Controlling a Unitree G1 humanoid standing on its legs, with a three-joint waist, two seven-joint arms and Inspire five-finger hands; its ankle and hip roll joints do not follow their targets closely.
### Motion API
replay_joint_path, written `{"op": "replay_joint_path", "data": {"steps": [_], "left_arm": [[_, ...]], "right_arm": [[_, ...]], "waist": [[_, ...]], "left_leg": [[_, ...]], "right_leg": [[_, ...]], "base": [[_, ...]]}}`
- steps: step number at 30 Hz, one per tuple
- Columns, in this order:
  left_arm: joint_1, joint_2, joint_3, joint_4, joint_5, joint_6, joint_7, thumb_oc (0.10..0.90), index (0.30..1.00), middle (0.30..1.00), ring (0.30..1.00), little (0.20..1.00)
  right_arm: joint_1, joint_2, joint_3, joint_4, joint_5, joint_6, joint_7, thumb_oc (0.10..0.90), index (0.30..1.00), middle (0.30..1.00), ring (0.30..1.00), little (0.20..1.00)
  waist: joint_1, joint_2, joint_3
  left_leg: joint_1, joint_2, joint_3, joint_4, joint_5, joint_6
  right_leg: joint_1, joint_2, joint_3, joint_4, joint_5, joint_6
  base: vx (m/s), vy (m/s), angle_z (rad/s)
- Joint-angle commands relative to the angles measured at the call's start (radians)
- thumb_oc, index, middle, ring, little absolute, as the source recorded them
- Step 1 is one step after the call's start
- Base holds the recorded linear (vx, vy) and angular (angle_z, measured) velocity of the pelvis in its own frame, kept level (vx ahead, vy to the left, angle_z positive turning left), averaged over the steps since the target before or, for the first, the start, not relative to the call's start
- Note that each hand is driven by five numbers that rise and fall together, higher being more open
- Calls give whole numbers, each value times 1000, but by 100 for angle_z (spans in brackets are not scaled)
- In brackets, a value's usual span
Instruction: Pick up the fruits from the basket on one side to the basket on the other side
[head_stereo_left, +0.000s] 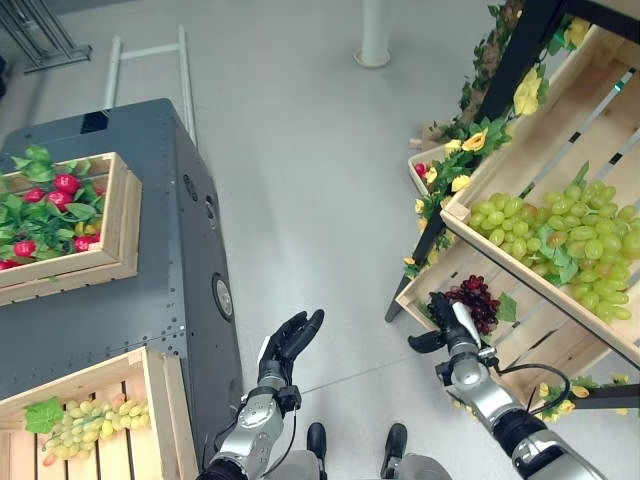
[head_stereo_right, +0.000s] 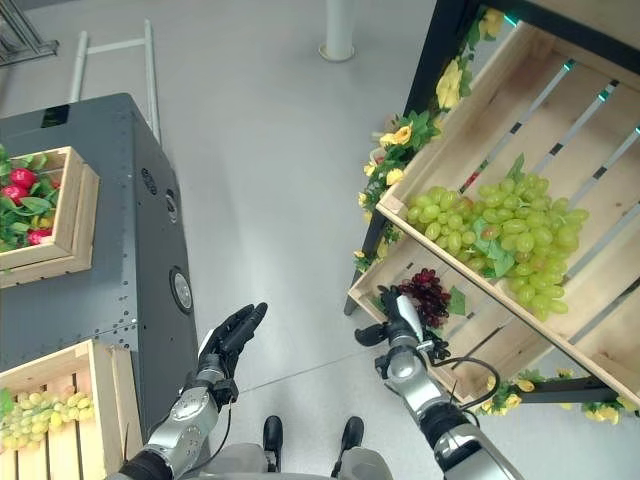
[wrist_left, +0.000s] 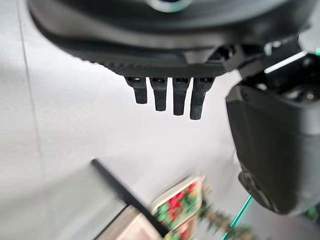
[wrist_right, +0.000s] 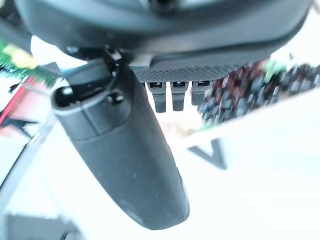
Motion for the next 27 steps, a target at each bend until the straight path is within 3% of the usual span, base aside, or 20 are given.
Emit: {"op": "replay_joint_path", "data": {"steps": [1,12,15,16,18,19,20,21,22,23,25,26,27], "left_arm": [[-16,-16,-5,-44,8,-87,22,800,900,900,900,900],[21,10,47,-75,104,-100,66,800,900,900,900,900],[4,35,28,-78,173,-82,62,800,900,900,900,900],[-1,49,15,-77,211,-77,51,800,900,900,900,900],[4,71,1,-75,262,-74,31,800,900,900,900,900],[6,75,-2,-74,273,-70,26,800,900,900,900,900],[7,87,-9,-74,289,-59,5,800,900,900,900,900],[7,87,-9,-74,289,-59,5,800,900,900,900,900],[6,107,-21,-75,283,-43,-32,800,900,900,900,900],[6,109,-23,-74,282,-43,-35,800,900,900,900,900],[-8,110,-20,-55,266,-47,-48,800,900,900,900,900],[-19,105,-21,-45,254,-49,-58,800,900,900,900,900],[-43,91,-34,-26,251,-62,-75,800,900,900,900,900]], "right_arm": [[-24,4,35,-78,20,-62,37,800,900,900,900,900],[12,25,88,-146,58,-43,94,800,900,900,900,900],[-1,36,95,-131,64,-52,80,800,900,900,900,900],[1,38,95,-132,70,-56,74,800,900,900,900,900],[10,28,94,-136,82,-56,70,800,900,900,900,900],[12,26,94,-137,87,-52,70,800,900,900,900,900],[18,21,90,-144,108,-42,58,800,900,900,900,900],[18,21,90,-144,108,-42,58,800,900,900,900,900],[37,10,87,-172,144,-32,30,800,900,900,900,900],[41,8,87,-177,147,-33,29,800,900,900,900,900],[41,2,79,-166,162,-47,32,800,900,900,900,900],[35,3,75,-156,170,-52,27,800,900,900,900,900],[21,5,63,-127,176,-66,16,800,900,900,900,900]], "waist": [[48,-3,-58],[113,-15,-64],[127,-13,-55],[125,-6,-43],[116,17,-27],[113,20,-25],[95,28,-25],[95,29,-27],[66,23,-23],[61,20,-24],[35,17,-14],[19,19,-14],[-12,12,-16]], "left_leg": [[-21,6,7,22,-107,-14],[-34,-21,-51,21,-100,9],[-59,-58,-84,46,-103,50],[-53,-81,-112,52,-111,67],[-44,-103,-157,54,-112,80],[-42,-105,-167,53,-111,80],[-51,-111,-204,60,-103,79],[-53,-110,-204,60,-102,79],[-46,-127,-255,71,-110,73],[-48,-131,-262,76,-114,72],[-36,-142,-299,84,-131,64],[-33,-149,-327,77,-130,61],[-33,-173,-384,64,-127,60]], "right_leg": [[1,-61,-13,67,-85,18],[5,-94,-62,103,-80,32],[-42,-153,-47,293,-25,39],[-91,-184,0,432,9,46],[-199,-191,71,633,46,37],[-214,-184,87,647,42,33],[-258,-131,134,631,41,15],[-259,-130,133,630,43,14],[-298,-39,211,554,37,16],[-307,-25,225,528,43,18],[-332,33,294,339,51,23],[-343,72,347,281,32,24],[-334,135,453,178,36,26]], "base": [[6,44,24],[-3,107,22],[18,210,29],[59,237,35],[62,203,37],[35,60,57],[13,-8,57],[87,-111,73],[112,-116,64],[185,-219,110],[160,-215,113],[173,-267,100],[162,-286,119]]}}
